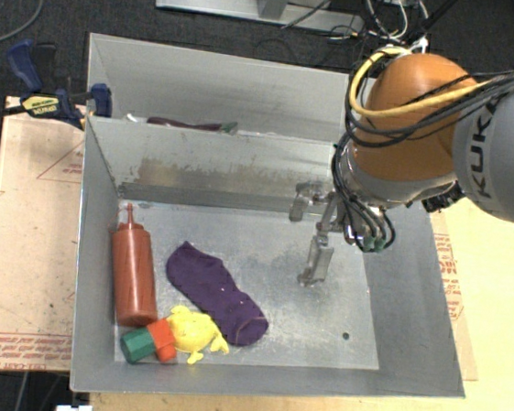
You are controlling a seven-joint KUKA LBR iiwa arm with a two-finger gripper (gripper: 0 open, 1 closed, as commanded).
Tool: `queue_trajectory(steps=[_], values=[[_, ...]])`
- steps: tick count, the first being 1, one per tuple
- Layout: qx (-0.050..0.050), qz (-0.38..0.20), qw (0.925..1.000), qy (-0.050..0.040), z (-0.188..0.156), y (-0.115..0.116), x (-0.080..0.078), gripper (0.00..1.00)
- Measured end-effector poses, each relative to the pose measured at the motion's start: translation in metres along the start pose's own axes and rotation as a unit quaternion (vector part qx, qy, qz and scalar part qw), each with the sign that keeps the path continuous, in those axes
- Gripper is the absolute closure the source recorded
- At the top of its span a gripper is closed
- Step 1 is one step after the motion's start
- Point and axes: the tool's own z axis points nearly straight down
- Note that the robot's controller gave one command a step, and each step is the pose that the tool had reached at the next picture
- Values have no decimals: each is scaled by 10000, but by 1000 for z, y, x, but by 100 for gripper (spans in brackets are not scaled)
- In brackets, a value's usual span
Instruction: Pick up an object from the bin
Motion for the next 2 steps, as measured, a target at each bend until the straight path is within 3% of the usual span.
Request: queue_trajectory(steps=[1,2], values=[[-2,3,10000,-38,-4,0,-1,0],[5,-225,9997,-56,30,25,28,0]])
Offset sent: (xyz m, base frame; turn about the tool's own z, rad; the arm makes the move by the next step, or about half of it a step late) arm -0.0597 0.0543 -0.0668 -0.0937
